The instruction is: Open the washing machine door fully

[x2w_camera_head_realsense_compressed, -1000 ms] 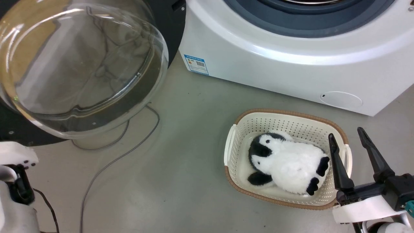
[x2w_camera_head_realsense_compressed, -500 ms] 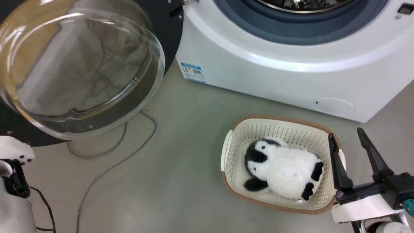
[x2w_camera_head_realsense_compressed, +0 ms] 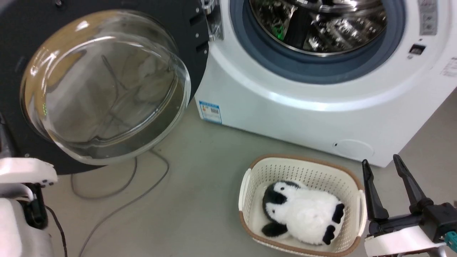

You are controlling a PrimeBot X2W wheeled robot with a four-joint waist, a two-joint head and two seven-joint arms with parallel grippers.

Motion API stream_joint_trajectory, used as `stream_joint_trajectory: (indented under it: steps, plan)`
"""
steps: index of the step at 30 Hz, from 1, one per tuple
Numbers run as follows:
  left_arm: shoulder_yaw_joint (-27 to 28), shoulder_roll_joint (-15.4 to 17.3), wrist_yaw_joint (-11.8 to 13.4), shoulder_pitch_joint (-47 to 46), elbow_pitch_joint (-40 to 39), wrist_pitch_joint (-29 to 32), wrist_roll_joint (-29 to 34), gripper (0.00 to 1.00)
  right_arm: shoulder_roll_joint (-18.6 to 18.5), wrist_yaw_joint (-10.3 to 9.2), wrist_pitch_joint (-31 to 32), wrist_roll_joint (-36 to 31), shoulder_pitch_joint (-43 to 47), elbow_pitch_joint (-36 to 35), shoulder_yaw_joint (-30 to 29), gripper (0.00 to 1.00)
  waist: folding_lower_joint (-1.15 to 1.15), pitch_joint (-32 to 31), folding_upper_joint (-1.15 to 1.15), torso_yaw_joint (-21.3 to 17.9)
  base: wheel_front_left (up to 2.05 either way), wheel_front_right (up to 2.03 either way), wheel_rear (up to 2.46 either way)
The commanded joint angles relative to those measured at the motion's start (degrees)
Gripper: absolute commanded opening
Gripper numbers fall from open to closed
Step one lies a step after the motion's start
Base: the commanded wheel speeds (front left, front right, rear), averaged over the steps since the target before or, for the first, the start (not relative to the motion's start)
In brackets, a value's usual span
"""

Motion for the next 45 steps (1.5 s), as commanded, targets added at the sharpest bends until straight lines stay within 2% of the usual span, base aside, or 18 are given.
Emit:
stream_joint_trajectory:
  steps: [1, 2, 3, 7, 15, 28, 29, 30, 31, 32, 45]
  plan:
    - [-0.8, -1.1, -0.5, 1.7, -2.1, 0.1, 0.5, 0.00, 0.3, 0.05, -0.3, 0.2, 0.6, -0.6, -0.3, 1.00, 0.00, -1.5, 0.00, -0.8, 0.00, 0.00, 0.00]
    - [-1.3, -1.7, -0.7, 2.6, -3.6, 0.1, 0.8, 0.00, 0.3, 0.05, -0.3, 0.2, 0.8, -0.7, -0.3, 1.00, 0.00, -1.9, 0.00, -1.0, 0.00, 0.00, 0.00]
    - [-3.1, -4.1, -1.4, 5.3, -7.8, 0.1, 1.1, 0.00, 0.4, 0.05, -0.3, 1.1, 1.3, -1.2, -0.4, 1.00, 0.00, -3.1, 0.00, -1.9, 0.00, 0.00, 0.00]
    - [-6.2, -6.1, -2.7, 8.5, -11.2, 0.1, 0.9, 0.00, 0.4, 0.05, -0.3, 2.1, 2.2, -1.9, -0.9, 1.00, 0.00, -4.7, 0.00, -3.3, 0.00, 0.00, 0.00]
    - [-12.1, -8.2, -3.7, 13.4, -15.2, 0.1, 0.0, 0.00, 0.4, 0.05, -0.3, 2.3, 3.1, -3.7, -2.1, 1.00, 0.00, -6.4, 0.00, -6.7, 0.00, 0.00, 0.00]
    - [-17.9, -9.5, -3.4, 20.8, -17.5, 0.1, -1.9, 0.00, 0.4, 0.05, -0.3, 3.2, 5.6, -4.4, -2.4, 1.00, 0.00, -8.3, 0.00, -13.2, 0.00, 0.00, 0.00]
    - [-18.3, -9.5, -3.3, 21.2, -17.6, 0.1, -1.9, 0.14, 0.4, 0.05, -0.3, 3.3, 5.8, -4.3, -2.3, 1.00, 0.00, -8.3, 0.00, -13.5, 0.00, 0.00, 0.00]
    - [-18.7, -9.5, -3.2, 21.5, -17.6, 0.1, -2.0, 0.40, 0.4, 0.05, -0.3, 3.6, 6.0, -4.2, -2.4, 1.00, 0.00, -8.4, 0.00, -13.7, 0.00, 0.00, 0.00]
    - [-19.1, -9.6, -3.1, 21.9, -17.7, 0.1, -2.1, 0.89, 0.4, 0.05, -0.3, 3.8, 6.1, -4.2, -2.4, 1.00, 0.00, -8.4, 0.00, -14.0, 0.00, 0.00, 0.00]
    - [-19.5, -9.6, -3.0, 22.1, -17.9, 0.1, -2.0, 1.00, 0.4, 0.05, -0.3, 3.9, 6.2, -4.1, -2.3, 1.00, 0.00, -8.4, 0.00, -14.3, 0.00, 0.00, 0.00]
    - [-23.0, -9.6, -0.6, 25.6, -17.8, 0.1, -3.7, 1.00, 0.4, 0.05, -0.3, 4.7, 6.9, -2.9, -1.2, 1.00, 0.00, -8.5, 0.00, -17.4, 0.00, 0.00, 0.00]
